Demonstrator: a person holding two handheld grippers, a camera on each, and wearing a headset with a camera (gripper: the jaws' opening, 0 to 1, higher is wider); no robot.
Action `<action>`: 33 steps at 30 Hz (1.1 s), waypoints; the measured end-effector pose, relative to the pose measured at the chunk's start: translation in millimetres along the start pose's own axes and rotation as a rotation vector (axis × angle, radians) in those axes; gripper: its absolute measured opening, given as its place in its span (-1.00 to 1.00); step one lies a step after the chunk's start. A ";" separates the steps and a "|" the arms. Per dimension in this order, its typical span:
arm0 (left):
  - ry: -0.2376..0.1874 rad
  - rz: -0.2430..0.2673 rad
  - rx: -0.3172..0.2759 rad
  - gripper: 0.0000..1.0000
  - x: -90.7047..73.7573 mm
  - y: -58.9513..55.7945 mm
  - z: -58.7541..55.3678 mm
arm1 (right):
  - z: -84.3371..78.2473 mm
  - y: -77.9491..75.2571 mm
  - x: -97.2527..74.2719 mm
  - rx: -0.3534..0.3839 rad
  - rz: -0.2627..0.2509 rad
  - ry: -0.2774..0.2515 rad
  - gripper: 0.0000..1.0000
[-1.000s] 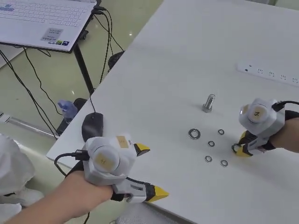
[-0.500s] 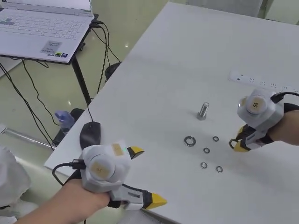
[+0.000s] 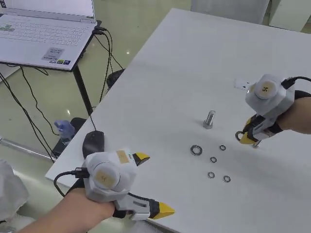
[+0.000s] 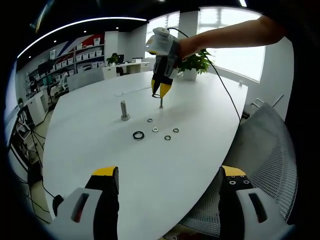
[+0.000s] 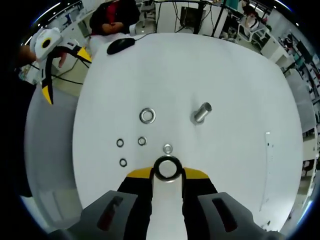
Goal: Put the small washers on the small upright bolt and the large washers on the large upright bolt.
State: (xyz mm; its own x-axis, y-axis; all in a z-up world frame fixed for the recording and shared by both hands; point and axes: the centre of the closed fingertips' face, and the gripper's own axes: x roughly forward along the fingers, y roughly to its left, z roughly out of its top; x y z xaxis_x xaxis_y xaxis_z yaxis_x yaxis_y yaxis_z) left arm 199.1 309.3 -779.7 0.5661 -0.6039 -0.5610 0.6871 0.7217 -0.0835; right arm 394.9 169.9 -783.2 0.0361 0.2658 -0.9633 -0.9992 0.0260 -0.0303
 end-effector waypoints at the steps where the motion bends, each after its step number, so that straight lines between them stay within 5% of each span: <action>1: 0.000 -0.003 0.008 0.64 -0.3 0.7 0.0 | 1.8 -1.5 0.0 0.000 -0.001 0.001 -0.57; 19: 0.004 -0.037 0.010 0.62 0.2 8.9 -4.2 | 41.4 -35.6 -4.1 0.019 -0.011 -0.020 -0.57; 33: -0.004 -0.054 0.014 0.61 5.1 13.6 -2.5 | 59.0 -50.9 9.5 0.011 -0.016 -0.010 -0.57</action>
State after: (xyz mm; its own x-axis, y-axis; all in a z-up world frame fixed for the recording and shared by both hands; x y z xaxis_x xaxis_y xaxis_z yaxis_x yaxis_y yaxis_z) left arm 210.2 316.9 -785.8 0.5300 -0.6432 -0.5527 0.7231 0.6832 -0.1016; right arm 447.1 227.9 -775.1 0.0520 0.2748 -0.9601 -0.9983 0.0407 -0.0425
